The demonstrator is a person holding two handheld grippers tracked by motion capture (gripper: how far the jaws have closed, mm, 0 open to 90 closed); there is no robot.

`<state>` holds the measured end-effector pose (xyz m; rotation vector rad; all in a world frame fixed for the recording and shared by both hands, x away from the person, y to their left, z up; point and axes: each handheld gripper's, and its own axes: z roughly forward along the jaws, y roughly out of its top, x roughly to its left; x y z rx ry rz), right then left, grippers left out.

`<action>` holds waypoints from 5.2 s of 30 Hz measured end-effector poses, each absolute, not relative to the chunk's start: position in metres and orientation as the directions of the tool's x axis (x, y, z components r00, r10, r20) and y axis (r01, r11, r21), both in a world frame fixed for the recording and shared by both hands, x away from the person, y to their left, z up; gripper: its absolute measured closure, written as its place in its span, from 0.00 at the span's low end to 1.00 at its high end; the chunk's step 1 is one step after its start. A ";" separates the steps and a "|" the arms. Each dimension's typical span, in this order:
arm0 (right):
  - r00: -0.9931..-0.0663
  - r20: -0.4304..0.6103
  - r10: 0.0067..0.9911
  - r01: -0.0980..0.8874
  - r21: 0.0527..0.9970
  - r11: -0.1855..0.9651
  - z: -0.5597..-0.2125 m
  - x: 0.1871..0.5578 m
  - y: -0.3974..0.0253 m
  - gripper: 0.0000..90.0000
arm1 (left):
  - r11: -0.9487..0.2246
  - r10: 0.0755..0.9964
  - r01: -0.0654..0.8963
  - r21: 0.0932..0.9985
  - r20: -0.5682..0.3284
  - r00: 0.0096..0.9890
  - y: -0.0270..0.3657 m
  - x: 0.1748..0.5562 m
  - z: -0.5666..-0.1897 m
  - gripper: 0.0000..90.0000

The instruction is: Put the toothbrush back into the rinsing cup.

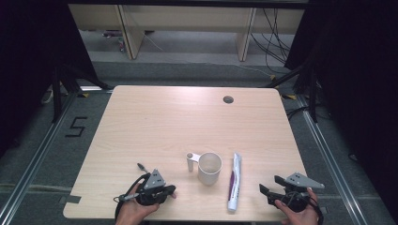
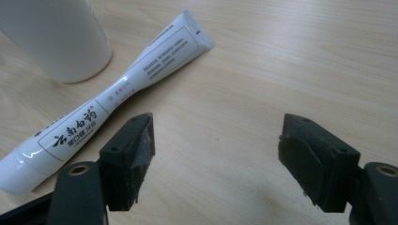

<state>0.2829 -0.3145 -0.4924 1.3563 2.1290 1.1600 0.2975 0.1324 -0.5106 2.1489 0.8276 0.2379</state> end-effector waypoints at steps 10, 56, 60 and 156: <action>-0.472 0.108 0.875 0.568 0.796 0.209 -0.493 0.284 -0.314 0.31 | -0.503 0.624 0.477 0.721 -0.079 0.777 0.152 0.282 -0.508 0.97; -0.486 0.115 0.867 0.578 0.786 0.220 -0.493 0.285 -0.310 0.31 | -0.502 0.792 0.639 0.583 0.013 0.611 0.215 0.295 -0.494 0.69; -0.483 0.133 0.866 0.586 0.784 0.206 -0.493 0.284 -0.309 0.31 | -0.500 0.793 0.647 0.576 0.003 0.610 0.216 0.295 -0.496 0.67; -0.473 0.148 0.869 0.582 0.792 0.182 -0.490 0.283 -0.309 0.32 | -0.759 0.631 0.601 0.251 0.053 0.774 0.186 0.350 -0.468 0.92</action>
